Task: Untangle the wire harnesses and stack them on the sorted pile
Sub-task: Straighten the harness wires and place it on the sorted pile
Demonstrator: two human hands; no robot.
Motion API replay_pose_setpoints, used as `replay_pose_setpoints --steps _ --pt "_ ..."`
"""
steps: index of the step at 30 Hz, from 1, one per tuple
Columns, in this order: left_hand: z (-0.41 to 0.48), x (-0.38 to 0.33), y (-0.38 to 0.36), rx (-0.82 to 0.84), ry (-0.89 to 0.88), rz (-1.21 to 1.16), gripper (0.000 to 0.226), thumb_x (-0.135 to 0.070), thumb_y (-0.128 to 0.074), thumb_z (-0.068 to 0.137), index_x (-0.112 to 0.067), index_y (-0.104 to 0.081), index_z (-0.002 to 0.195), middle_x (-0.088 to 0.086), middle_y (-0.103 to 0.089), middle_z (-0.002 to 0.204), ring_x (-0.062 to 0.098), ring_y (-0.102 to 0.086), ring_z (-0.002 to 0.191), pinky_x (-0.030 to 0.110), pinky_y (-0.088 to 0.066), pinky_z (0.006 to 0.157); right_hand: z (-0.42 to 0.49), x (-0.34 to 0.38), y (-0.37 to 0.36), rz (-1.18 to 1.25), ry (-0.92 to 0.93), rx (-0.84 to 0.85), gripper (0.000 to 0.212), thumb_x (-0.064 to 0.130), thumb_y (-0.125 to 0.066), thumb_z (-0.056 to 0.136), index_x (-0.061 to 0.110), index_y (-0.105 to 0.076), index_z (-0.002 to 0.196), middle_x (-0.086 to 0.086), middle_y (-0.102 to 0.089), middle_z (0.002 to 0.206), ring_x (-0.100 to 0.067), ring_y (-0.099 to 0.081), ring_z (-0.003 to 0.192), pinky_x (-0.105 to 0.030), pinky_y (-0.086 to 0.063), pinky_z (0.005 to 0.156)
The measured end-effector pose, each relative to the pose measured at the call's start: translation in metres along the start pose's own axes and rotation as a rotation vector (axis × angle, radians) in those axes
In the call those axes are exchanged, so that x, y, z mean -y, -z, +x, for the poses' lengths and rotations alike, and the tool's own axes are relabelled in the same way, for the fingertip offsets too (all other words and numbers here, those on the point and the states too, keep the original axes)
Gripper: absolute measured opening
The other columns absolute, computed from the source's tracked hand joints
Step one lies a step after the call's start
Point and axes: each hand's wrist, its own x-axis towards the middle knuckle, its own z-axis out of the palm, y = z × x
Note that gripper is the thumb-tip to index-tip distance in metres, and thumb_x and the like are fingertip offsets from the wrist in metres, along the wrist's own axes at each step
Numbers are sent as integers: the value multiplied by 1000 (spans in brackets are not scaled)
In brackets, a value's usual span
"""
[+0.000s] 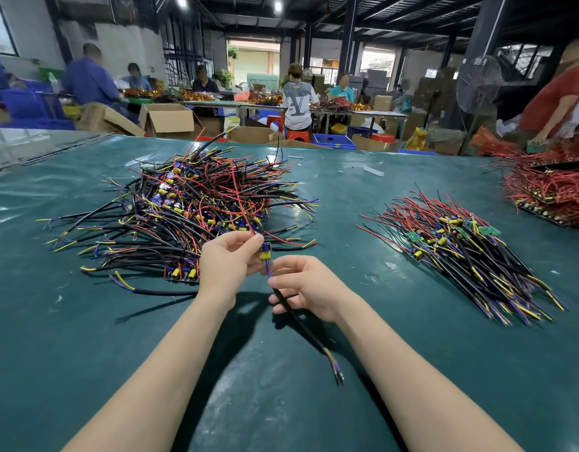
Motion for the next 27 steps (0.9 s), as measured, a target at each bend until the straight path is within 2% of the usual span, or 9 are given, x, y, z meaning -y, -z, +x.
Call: replay_pose_setpoints --steps 4,7,9,12,16,20,22,25,27 --pt "1 -6 0 -58 78 -107 18 -5 -62 86 -15 -60 71 -1 -57 59 3 -52 36 15 -47 41 0 0 -2 28 98 29 29 -13 -50 86 13 -61 80 0 -52 71 -7 -56 42 -19 -48 41" --pt "0 -7 3 -59 114 -135 18 -2 -60 86 -15 -61 74 -10 -57 46 2 -46 32 14 -44 39 0 0 -4 2 148 56 29 -13 -50 86 13 -62 80 9 -61 63 -6 -55 43 -18 -46 39" --pt "1 -7 5 -80 117 -141 18 -2 -58 87 -15 -58 75 -10 -57 44 3 -49 34 15 -46 40 1 1 -6 -17 158 20 27 -12 -51 85 12 -64 81 4 -60 69 -5 -55 43 -17 -45 38" --pt "3 -7 7 -52 138 -177 19 -6 -55 91 -14 -51 75 0 -60 59 6 -57 42 17 -50 43 2 -1 -6 -10 163 -153 21 -10 -57 83 9 -62 90 -3 -52 80 -5 -57 43 -17 -46 39" --pt "2 -7 5 37 178 -197 18 -6 -51 93 -9 -49 75 8 -57 70 5 -62 46 17 -53 48 4 -6 -3 21 89 -420 39 -6 -68 77 9 -44 103 -10 -47 90 -14 -54 49 -18 -44 36" --pt "4 -6 4 8 156 -169 19 -9 -52 93 -9 -49 75 9 -55 72 16 -61 60 19 -56 53 5 -6 -2 -26 53 -411 21 -1 -70 77 6 -50 75 -6 -51 62 -10 -50 41 -15 -34 34" --pt "5 -6 5 49 144 -169 17 -9 -55 91 -9 -50 75 7 -54 72 16 -60 62 22 -58 60 5 -6 -2 -47 83 -377 23 -2 -66 79 7 -53 62 -6 -50 57 -9 -46 40 -14 -31 34" --pt "4 -4 8 191 80 0 15 0 -64 83 -13 -57 84 5 -58 78 17 -57 71 27 -53 74 4 -6 -3 -66 126 -335 25 -5 -60 81 9 -56 61 -6 -51 58 -6 -43 38 -13 -27 34" --pt "4 -1 9 238 30 156 24 7 -65 79 -13 -60 89 4 -62 76 15 -58 68 22 -52 71 3 -6 -3 -95 146 -330 26 -4 -59 82 10 -57 61 -6 -52 57 -4 -41 35 -13 -25 32"
